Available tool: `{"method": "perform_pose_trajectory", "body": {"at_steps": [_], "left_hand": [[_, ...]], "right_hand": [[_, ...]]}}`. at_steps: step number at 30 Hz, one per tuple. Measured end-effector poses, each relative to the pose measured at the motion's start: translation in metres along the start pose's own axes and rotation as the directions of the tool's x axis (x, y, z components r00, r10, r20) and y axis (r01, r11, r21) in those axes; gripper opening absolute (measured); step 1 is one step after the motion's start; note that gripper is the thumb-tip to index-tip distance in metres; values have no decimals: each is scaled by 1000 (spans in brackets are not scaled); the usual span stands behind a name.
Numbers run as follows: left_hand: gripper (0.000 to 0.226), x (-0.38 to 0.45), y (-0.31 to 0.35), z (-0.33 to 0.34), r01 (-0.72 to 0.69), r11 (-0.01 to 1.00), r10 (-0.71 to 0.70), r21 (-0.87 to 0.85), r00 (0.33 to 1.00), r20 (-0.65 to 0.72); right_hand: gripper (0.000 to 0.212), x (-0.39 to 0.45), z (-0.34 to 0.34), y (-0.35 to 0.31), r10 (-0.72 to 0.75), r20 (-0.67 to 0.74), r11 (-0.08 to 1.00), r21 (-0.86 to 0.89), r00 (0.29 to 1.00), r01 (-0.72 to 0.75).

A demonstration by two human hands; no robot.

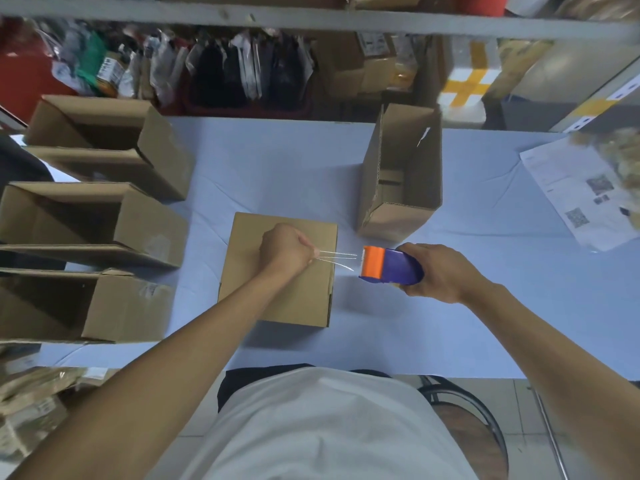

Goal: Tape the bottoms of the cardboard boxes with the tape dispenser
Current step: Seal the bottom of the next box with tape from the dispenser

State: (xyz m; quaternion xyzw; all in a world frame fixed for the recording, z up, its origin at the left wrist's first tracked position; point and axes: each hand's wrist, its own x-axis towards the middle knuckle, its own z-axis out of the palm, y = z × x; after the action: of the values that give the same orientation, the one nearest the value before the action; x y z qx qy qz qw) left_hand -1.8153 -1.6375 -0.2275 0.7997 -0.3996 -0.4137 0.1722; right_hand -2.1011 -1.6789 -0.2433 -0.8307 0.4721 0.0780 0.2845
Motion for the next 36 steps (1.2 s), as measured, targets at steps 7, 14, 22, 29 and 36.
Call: {"method": "perform_pose_trajectory", "body": {"at_steps": [7, 14, 22, 29, 36], "left_hand": [[43, 10, 6, -2, -88, 803, 161, 589, 984, -72], [14, 14, -5, 13, -632, 710, 501, 310, 763, 409], [12, 14, -3, 19, -703, 572, 549, 423, 711, 440], [15, 9, -5, 23, -702, 441, 529, 559, 706, 471], [31, -8, -1, 10, -471, 873, 455, 128, 880, 138]], "right_hand": [[65, 14, 13, -6, 58, 61, 996, -75, 996, -53], [50, 37, 13, -52, 145, 155, 985, -120, 977, -127], [36, 50, -21, -93, 302, 248, 915, -348, 920, -207], [37, 13, 6, -65, 320, 144, 933, -219, 936, -285], [66, -35, 21, -47, 120, -215, 953, 300, 969, -52]]}}
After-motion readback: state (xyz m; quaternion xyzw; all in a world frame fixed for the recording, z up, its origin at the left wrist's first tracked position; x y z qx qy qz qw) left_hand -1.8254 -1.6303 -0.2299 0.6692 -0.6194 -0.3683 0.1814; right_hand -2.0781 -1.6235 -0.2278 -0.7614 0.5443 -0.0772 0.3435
